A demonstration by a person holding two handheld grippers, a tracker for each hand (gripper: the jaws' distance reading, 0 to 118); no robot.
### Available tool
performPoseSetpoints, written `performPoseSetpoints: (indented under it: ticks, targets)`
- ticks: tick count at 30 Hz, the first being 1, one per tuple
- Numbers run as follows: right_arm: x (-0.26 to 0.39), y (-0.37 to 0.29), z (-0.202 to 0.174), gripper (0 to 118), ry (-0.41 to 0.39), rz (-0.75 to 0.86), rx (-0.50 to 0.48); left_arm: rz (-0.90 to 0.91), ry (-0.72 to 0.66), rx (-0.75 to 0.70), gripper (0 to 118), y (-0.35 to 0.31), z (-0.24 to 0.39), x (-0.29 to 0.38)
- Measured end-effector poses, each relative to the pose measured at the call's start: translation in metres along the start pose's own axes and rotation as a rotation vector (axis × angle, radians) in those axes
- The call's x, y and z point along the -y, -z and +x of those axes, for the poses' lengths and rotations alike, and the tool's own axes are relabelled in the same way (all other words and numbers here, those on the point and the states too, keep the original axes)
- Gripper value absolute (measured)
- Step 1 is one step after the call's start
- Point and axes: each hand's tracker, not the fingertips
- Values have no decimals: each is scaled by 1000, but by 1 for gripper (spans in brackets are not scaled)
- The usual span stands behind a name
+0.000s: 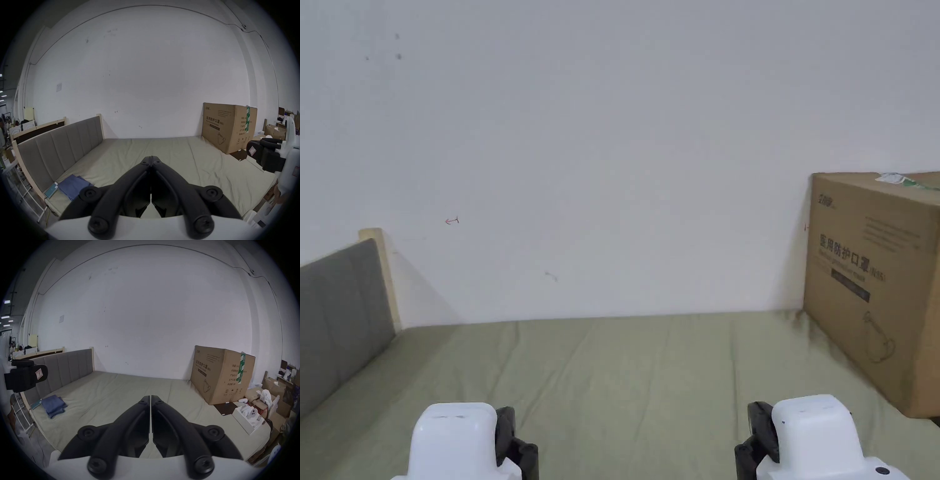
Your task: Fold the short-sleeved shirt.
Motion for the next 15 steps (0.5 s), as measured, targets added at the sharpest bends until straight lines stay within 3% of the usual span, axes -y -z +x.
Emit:
performPoseSetpoints:
  ticks: [3,7,9,10,12,15]
  targets:
    - [2,-3,0,2,-3,19,15,13,9,-16,0,-3,0,-2]
    - [2,-4,3,9,1,25,38,30,1,-15,12,-6,2,-2]
    - [1,-5,6,33,16,22,39,36,9,23,41,-7,3,-3]
    - [1,-4,7,57,24,21,39,29,11,38,70,-7,4,-3]
    - [1,-5,9,88,33,23,48,22,0,55,118,-6,6,-4]
    - [1,-7,10,99,14,43,83,55,-8,37,118,-11,15,-5]
